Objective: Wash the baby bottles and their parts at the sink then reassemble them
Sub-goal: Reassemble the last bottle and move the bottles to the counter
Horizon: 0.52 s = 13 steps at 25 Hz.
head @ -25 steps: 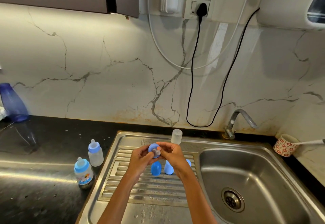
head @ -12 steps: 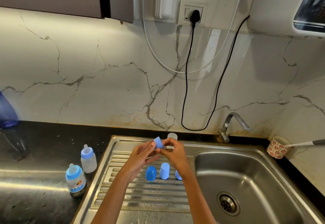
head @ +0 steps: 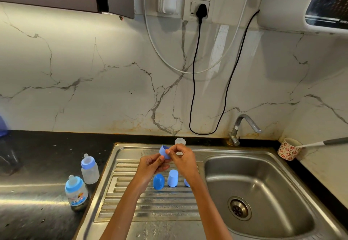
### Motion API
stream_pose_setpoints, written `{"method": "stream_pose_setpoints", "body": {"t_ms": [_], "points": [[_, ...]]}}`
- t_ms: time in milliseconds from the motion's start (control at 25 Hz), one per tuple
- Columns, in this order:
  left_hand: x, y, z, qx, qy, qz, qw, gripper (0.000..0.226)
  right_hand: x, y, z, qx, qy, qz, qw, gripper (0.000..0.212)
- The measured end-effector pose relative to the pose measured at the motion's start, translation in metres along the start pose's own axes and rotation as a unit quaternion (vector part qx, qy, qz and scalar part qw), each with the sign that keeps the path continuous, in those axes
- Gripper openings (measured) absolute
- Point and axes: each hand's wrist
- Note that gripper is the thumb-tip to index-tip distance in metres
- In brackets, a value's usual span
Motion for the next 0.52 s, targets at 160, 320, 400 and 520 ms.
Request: {"method": "stream_pose_setpoints", "body": {"t_ms": [160,320,400,520], "points": [[-0.002,0.0,0.001,-0.067,-0.041,0.031,0.996,0.017,0.005,-0.001,-0.003,0.071,0.04,-0.006,0.997,0.015],[-0.007,0.002,0.001,-0.144,-0.074,0.052,0.985,0.015,0.008,0.002,-0.003,-0.121,-0.071,-0.026,0.99,0.017],[-0.009,0.003,0.003,-0.173,-0.089,0.053,0.979,0.016,0.007,0.007,-0.003,-0.247,-0.175,-0.021,0.953,0.017],[-0.007,0.004,0.011,-0.177,-0.09,0.047,0.979,0.022,0.007,0.011,-0.006,-0.229,-0.208,0.022,0.951,0.014]]}}
Point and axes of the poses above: each hand's wrist, its own x-axis away from the middle knuckle, its own y-axis out of the back of the hand, z = x × y, and after that the axes turned 6 degrees about x, right-handed
